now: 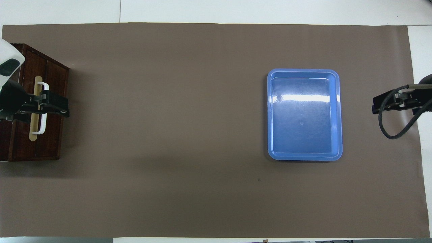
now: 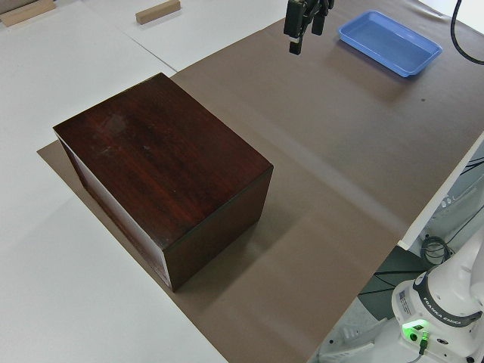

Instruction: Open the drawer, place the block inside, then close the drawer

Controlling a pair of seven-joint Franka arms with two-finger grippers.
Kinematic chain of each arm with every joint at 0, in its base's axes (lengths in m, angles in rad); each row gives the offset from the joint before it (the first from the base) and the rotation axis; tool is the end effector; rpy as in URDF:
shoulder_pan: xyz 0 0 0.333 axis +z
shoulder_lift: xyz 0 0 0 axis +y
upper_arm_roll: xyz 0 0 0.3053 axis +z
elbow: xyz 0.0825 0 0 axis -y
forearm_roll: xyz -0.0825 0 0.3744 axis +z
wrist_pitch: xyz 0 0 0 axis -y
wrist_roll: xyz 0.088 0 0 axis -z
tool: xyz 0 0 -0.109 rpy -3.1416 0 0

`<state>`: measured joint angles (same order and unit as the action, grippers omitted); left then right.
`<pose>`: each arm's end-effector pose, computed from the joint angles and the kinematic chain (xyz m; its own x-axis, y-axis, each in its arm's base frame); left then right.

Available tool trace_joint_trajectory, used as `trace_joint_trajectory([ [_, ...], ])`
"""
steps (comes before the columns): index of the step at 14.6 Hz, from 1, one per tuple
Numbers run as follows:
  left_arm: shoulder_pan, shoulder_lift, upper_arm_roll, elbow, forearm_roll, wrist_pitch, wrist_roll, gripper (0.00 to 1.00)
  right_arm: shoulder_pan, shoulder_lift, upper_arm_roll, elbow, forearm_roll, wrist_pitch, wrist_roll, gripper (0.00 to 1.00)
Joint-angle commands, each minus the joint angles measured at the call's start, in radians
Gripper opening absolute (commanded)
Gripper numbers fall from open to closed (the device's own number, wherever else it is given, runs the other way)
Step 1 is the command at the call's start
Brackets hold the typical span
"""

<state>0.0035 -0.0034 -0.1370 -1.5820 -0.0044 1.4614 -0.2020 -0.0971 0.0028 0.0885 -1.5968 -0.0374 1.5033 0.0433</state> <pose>0.5263 -0.0713 0.5996 0.9909 0.0689 -0.1154 0.0671 -0.9976 -0.0196 0.5370 -0.0090 0.5929 0.9941 -0.0543 -0.0944 -0.0506 -0.9979 0.0413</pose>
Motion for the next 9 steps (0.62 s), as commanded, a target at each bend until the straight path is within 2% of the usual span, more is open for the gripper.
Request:
trace_joint_trajectory([
  [1,-0.011,-0.017,0.017,-0.026,-0.016,-0.003,0.010,1.00,-0.001,-0.006,0.000,0.000,-0.010,0.011,-0.026,1.00],
  [9,-0.017,-0.012,0.023,-0.029,-0.025,0.011,0.009,1.00,-0.001,-0.006,0.000,0.000,-0.010,0.008,-0.026,1.00],
])
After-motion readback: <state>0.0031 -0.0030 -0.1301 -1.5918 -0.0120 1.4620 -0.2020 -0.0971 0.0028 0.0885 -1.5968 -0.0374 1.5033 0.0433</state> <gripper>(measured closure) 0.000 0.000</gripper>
